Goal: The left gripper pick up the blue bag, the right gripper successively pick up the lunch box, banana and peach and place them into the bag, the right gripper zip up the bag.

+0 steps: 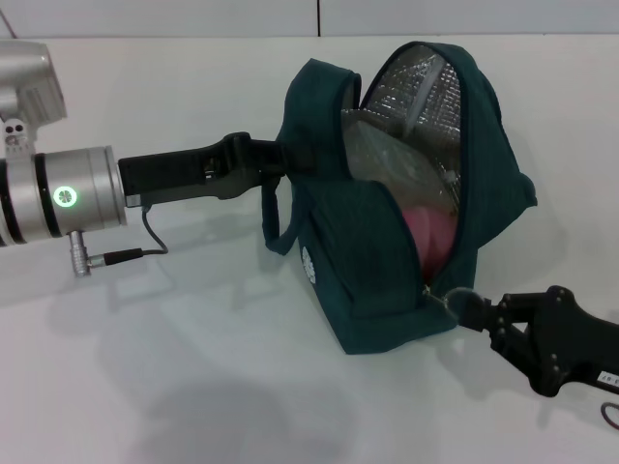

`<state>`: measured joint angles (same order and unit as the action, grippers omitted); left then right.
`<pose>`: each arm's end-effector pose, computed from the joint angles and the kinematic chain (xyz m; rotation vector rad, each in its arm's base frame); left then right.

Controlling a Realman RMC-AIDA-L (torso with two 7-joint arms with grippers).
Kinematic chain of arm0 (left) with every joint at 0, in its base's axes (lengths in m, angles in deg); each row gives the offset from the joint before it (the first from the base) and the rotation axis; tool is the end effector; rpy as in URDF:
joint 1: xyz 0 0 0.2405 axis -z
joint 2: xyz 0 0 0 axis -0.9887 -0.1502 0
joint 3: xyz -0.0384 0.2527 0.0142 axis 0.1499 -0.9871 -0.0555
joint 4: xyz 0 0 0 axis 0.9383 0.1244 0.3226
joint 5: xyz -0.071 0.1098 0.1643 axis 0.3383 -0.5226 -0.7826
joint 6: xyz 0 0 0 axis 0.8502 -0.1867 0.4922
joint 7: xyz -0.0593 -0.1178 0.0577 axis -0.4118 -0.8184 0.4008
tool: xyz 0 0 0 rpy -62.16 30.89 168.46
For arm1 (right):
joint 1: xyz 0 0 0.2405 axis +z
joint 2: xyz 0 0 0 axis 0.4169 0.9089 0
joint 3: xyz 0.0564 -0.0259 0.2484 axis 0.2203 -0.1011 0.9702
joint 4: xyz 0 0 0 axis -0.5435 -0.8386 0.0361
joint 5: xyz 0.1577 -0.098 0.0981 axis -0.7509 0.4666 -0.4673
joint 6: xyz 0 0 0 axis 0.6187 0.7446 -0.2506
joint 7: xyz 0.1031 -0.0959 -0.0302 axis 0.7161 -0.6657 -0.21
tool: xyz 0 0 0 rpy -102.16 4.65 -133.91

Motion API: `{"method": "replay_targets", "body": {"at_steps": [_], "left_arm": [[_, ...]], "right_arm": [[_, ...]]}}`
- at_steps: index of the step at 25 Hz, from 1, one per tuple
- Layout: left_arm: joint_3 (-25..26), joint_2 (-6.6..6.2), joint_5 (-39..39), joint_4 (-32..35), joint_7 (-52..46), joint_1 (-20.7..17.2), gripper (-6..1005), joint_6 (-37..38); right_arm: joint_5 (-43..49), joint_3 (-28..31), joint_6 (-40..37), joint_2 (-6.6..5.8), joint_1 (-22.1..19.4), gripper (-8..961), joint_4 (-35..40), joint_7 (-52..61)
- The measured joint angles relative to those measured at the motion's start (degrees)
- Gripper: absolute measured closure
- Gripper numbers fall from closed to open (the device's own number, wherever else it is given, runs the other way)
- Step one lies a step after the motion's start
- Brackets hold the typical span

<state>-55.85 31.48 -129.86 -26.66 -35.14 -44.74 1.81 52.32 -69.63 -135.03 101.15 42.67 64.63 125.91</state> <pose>-0.2294 0.3428 -0.0175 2.2930 1.7279 1.0211 0.2871 0.2368 -0.0395 -2.6121 0.6283 1.1526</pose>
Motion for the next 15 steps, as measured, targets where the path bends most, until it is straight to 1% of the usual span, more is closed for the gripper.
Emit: {"method": "replay_targets", "body": {"at_steps": [5,15], "left_arm": [[0.0,0.05,-0.1,0.0,0.8,0.0,958,0.0],[0.0,0.19,0.3,0.0,2.0,-0.3,958,0.0]], "right_arm": [[-2.7,0.5,-2.2,0.26,0.5,948,-0.4,-2.1],[-8.4,0.2,-2.7,0.70,2.6,948,0.1,-2.4]]}}
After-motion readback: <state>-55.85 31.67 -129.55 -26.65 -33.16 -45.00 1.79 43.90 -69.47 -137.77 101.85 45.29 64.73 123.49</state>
